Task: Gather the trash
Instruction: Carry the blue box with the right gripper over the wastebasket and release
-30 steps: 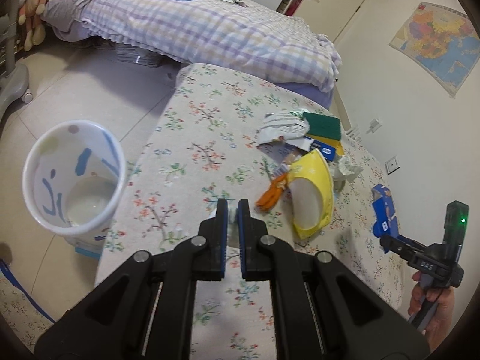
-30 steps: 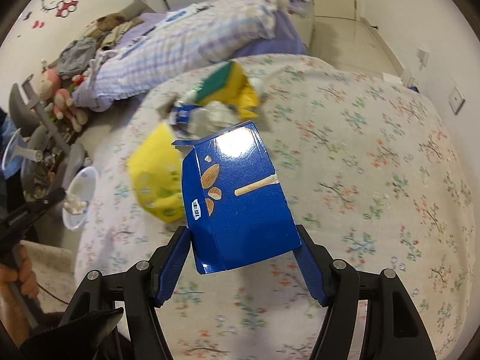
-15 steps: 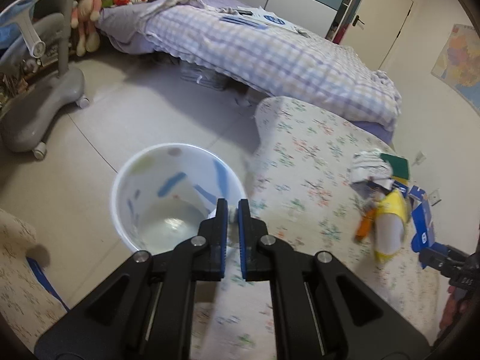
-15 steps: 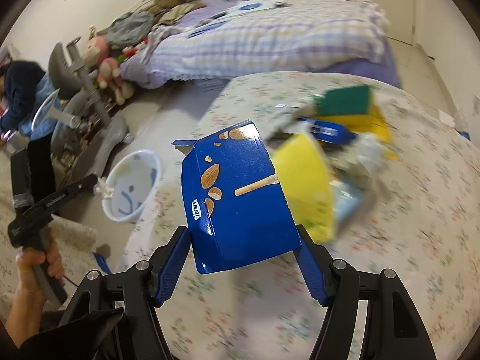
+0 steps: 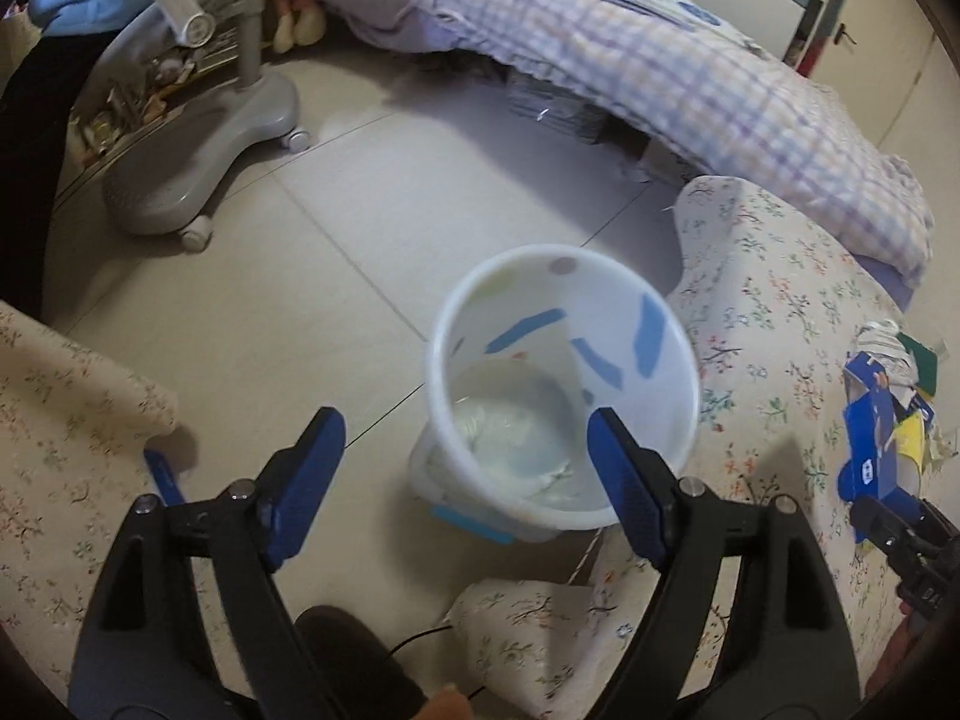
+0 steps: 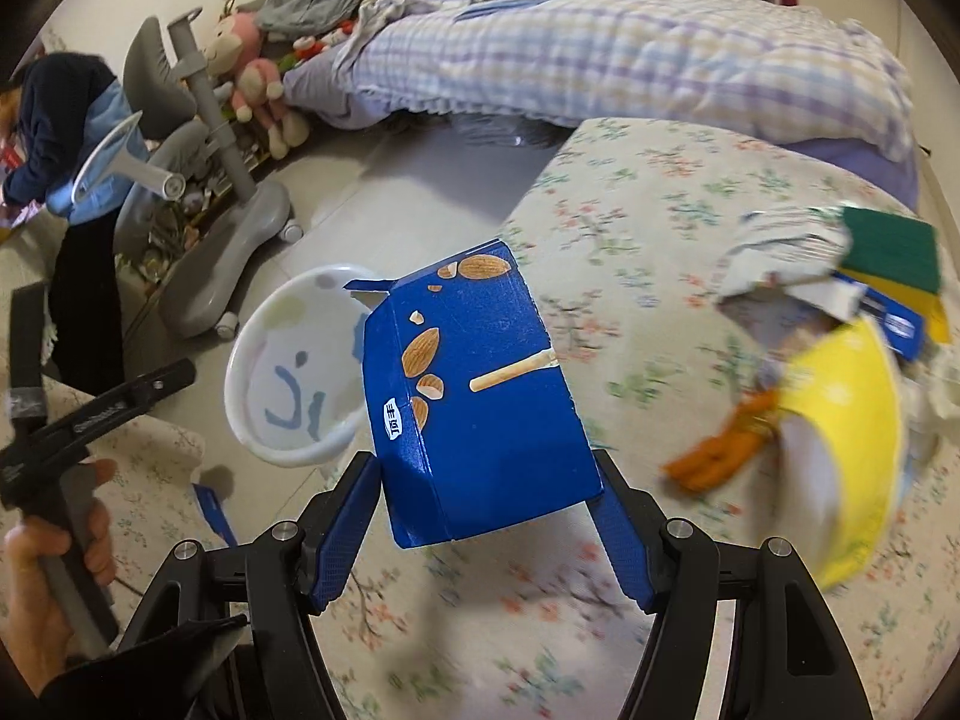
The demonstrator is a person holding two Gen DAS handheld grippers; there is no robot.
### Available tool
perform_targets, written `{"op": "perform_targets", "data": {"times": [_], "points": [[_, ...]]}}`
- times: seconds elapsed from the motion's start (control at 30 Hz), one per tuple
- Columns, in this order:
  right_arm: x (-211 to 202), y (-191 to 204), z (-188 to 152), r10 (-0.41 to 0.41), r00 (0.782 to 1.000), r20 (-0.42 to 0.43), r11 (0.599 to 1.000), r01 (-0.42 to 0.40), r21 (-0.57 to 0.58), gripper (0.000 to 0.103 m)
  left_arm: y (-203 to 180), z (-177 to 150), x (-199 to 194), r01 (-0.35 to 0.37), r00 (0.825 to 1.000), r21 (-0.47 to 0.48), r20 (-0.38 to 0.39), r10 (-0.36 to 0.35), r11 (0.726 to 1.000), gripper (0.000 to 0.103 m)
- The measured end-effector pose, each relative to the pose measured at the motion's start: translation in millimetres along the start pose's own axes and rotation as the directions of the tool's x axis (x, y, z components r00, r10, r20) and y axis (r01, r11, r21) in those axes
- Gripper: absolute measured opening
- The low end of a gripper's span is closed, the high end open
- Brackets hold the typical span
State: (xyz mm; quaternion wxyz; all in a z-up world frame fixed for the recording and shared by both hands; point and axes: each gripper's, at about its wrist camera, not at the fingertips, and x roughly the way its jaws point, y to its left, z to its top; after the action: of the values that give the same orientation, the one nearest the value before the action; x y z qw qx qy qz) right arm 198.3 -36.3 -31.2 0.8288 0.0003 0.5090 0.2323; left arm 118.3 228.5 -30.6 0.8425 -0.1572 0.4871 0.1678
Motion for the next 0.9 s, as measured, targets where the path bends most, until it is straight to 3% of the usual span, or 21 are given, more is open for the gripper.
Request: {"op": "perform_targets", "data": {"times": [0.27, 0.43, 0.53, 0.6, 0.63, 0.9], "points": [[47.8, 41.1, 11.2, 0.023, 0.999, -0.040, 0.998, -0.025, -0.058, 0.071, 7.9, -0.4, 0.2, -0.055, 0.998, 0.071, -0.025, 0.057, 0.996, 0.085], [69.1, 57.0, 19.9, 0.031, 0.999, -0.044, 0.996, -0.034, -0.087, 0.071, 15.9, 1.1, 3.5, -0.050, 0.997, 0.054, -0.048, 0.053, 0.997, 0.085], [71.8, 62.2, 23.5, 0.113, 0.994, 0.011, 0.990, -0.111, -0.087, 0.074, 14.8, 0.5, 6.5, -0.054, 0.996, 0.062, -0.060, 0.058, 0.997, 0.085], [72.1, 59.6, 26.4, 0.152, 0.988, 0.025, 0.987, -0.150, -0.062, 0.082, 14.1, 0.1, 7.4, -0.058, 0.996, 0.068, -0.064, 0.062, 0.996, 0.085], [71.9, 57.5, 27.9, 0.152, 0.988, 0.024, 0.988, -0.151, -0.038, 0.087, 13.8, -0.3, 7.5, -0.058, 0.996, 0.070, -0.067, 0.063, 0.996, 0.085], [40.1, 51.7, 25.0, 0.054, 0.996, 0.070, 0.998, -0.050, -0.047, 0.087, 2.9, -4.4, 1.4, -0.028, 0.997, 0.093, -0.070, 0.035, 0.995, 0.085]]}}
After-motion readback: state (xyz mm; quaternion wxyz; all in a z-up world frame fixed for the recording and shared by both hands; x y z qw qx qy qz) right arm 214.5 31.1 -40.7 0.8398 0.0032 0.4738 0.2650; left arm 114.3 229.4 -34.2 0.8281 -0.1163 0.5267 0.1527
